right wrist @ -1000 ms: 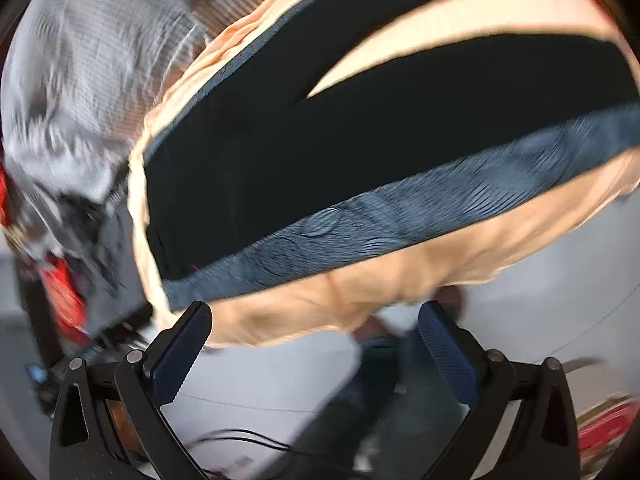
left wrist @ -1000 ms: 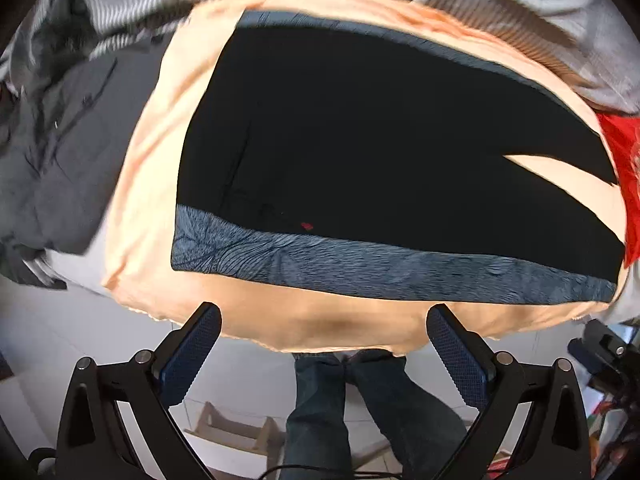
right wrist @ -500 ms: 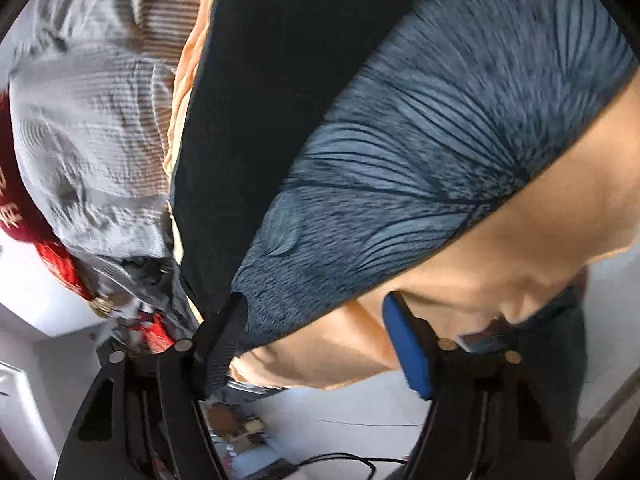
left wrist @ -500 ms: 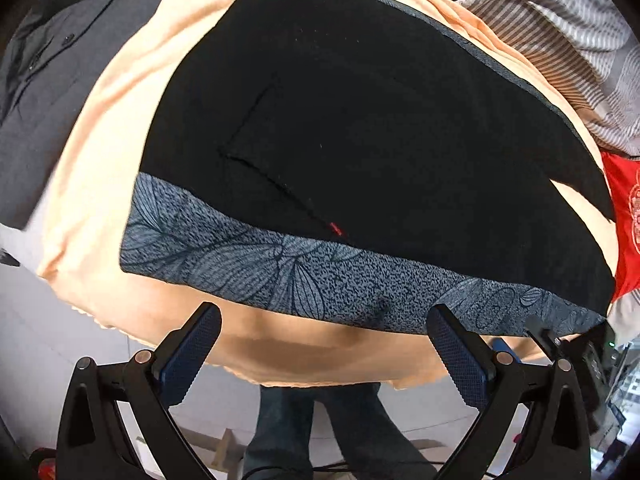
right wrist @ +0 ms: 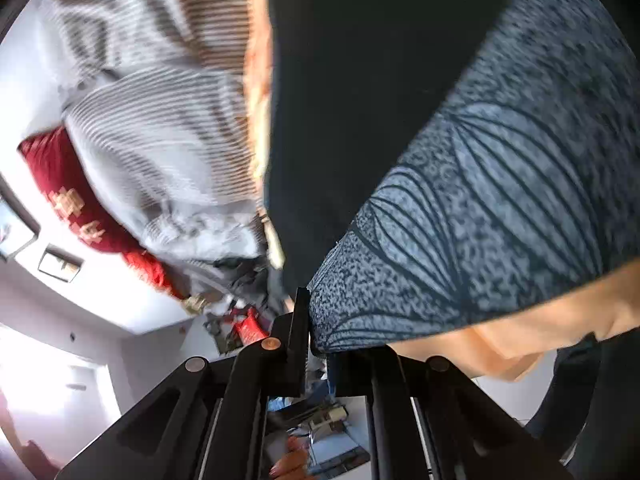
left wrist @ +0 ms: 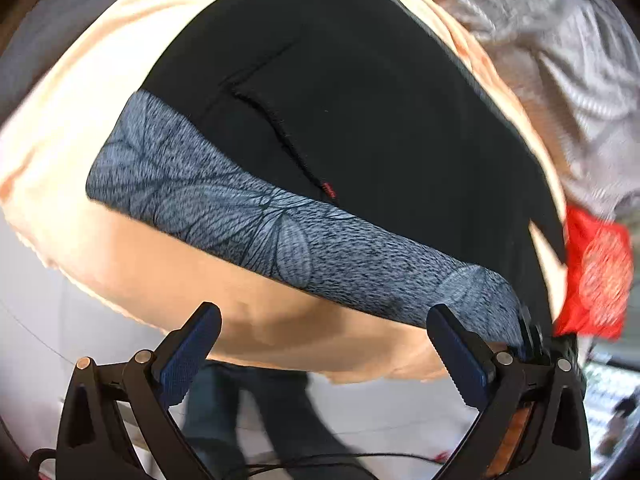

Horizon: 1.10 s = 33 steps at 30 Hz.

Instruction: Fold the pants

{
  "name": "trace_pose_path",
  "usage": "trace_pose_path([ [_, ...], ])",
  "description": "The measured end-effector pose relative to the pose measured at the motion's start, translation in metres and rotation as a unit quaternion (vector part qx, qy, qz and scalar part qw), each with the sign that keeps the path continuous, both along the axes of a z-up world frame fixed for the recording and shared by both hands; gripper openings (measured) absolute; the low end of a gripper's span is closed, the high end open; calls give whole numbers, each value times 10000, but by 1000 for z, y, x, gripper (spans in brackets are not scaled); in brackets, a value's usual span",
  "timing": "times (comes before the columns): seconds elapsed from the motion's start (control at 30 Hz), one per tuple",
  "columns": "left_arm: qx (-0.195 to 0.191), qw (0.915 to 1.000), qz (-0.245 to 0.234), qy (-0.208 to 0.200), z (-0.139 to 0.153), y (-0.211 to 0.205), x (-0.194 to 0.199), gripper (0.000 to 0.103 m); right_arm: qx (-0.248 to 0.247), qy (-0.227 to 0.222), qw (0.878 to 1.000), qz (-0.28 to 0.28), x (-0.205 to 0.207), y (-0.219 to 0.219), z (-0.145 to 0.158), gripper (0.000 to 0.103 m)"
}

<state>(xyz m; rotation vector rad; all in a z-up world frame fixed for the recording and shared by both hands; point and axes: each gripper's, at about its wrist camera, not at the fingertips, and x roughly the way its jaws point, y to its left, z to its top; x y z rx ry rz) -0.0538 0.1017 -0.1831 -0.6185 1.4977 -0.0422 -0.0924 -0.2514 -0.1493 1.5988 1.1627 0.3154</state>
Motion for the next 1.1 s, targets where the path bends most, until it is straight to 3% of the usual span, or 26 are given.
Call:
trace_pose_path([
  [0.2,-509,9949,870,-40,-2,12,-9,103,226,-151,9993,244,20,-4,24,7],
  [0.4,-623,9883,1379,-209,-14,17,7,103,253,-168,9979,564,20,-12,18,7],
  [0.43,-587,9873,1462,-211,-16,19,10,100,256,-143,9977,614,19,-12,16,7],
  [0.47,-539,9868,1512,-198,-17,21,12,82,246,-128,9975,654,20,-12,16,7],
  [0.53,-565,9876,1461,-85,-21,26,18,50,215,-92,9972,713,19,-13,13,7],
  [0.63,-361,9897,1382,-113,-11,28,22,34,29,-67,9957,920,21,-14,17,7],
  [0.77,163,9949,860,-496,32,18,39,33,-213,-237,9927,1164,41,-21,36,7],
  [0.9,362,9954,398,-799,65,8,70,33,-521,-499,9870,1437,81,-30,57,8],
  [1.1,389,9925,141,-1148,73,8,140,33,-983,-673,9801,1585,158,-36,56,8],
])
